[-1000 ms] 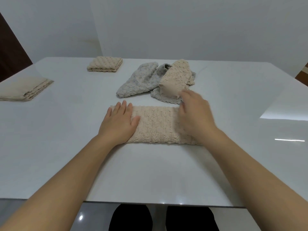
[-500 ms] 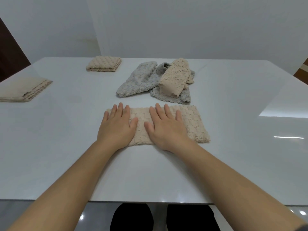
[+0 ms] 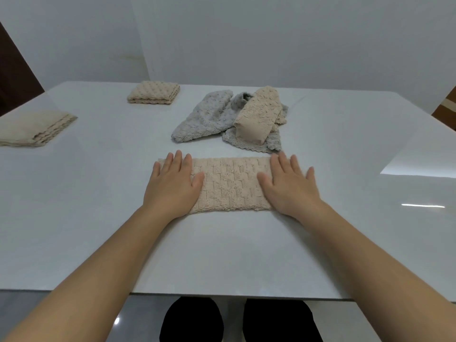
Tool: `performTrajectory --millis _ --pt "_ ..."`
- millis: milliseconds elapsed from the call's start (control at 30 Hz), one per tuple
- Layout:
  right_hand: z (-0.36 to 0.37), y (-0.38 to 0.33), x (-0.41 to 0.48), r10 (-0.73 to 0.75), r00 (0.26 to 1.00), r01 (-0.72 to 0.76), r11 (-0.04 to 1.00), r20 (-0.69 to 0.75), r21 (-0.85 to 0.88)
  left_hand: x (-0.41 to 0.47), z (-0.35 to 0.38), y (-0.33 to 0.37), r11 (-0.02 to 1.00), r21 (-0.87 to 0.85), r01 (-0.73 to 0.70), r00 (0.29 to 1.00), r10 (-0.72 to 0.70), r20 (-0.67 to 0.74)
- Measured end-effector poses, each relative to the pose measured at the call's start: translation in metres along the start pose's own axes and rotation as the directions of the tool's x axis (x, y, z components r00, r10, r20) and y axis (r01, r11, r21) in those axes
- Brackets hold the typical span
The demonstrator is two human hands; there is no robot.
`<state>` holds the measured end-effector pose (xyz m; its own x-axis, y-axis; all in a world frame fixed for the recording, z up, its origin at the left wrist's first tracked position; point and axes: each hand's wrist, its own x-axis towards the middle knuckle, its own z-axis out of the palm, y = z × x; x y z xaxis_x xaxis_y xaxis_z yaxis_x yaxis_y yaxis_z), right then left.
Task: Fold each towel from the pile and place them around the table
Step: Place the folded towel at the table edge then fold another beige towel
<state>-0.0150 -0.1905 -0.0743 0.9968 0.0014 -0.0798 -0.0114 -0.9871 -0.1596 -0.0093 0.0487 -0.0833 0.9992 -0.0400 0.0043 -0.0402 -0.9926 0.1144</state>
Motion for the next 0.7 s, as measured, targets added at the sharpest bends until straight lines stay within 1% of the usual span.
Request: performTrajectory --millis 67,133,167,233,300,333,400,500,600,633,667,700 --pt "-0.004 0.007 0.000 0.076 0.997 -0.075 0.997 0.007 -0.013 0.000 0.000 0.001 1.000 0.009 0.004 1.000 -0.004 -0.005" --pt "-0.012 0.006 0.002 0.100 0.994 -0.101 0.995 -0.041 -0.016 -0.001 0.000 0.002 1.000 0.012 0.005 1.000 -0.005 -0.002" --pt "-0.016 0.002 0.004 0.067 0.994 -0.069 0.998 -0.083 -0.016 -0.001 -0.001 0.002 1.000 0.009 0.005 1.000 -0.005 -0.003" --pt "-0.023 -0.013 0.007 -0.081 0.989 0.080 0.997 -0.123 -0.017 -0.002 -0.001 0.002 1.000 0.004 0.004 1.000 -0.004 -0.004" --pt "-0.018 -0.027 0.009 -0.214 0.974 0.213 0.977 -0.071 -0.033 -0.003 -0.001 0.002 1.000 0.004 0.004 1.000 -0.004 -0.002" --pt "-0.012 -0.030 0.009 -0.238 0.971 0.237 0.971 -0.033 -0.043 -0.003 -0.001 0.001 1.000 0.006 0.007 1.000 -0.007 -0.004" --pt "0.000 -0.030 0.011 -0.233 0.972 0.234 0.971 0.010 -0.049 -0.003 -0.001 0.001 1.000 0.000 0.010 1.000 -0.010 -0.004" --pt "0.005 -0.026 0.014 -0.226 0.974 0.226 0.973 0.005 -0.055 -0.003 -0.004 0.003 1.000 -0.002 0.011 0.999 -0.011 0.031" --pt "0.006 -0.027 0.013 -0.225 0.974 0.224 0.973 -0.012 -0.059 0.000 -0.015 0.007 0.993 0.089 0.083 0.990 -0.092 0.109" --pt "0.006 -0.028 0.012 -0.226 0.974 0.224 0.972 -0.013 -0.062 0.001 -0.020 0.012 0.986 0.125 0.112 0.987 -0.125 0.101" --pt "0.007 -0.028 0.012 -0.226 0.974 0.225 0.972 -0.013 -0.062 0.003 -0.025 0.018 0.983 0.141 0.116 0.990 -0.125 0.057" --pt "0.007 -0.028 0.013 -0.227 0.974 0.226 0.972 -0.014 -0.060 0.004 -0.028 0.028 0.987 0.132 0.088 0.996 -0.088 -0.005"
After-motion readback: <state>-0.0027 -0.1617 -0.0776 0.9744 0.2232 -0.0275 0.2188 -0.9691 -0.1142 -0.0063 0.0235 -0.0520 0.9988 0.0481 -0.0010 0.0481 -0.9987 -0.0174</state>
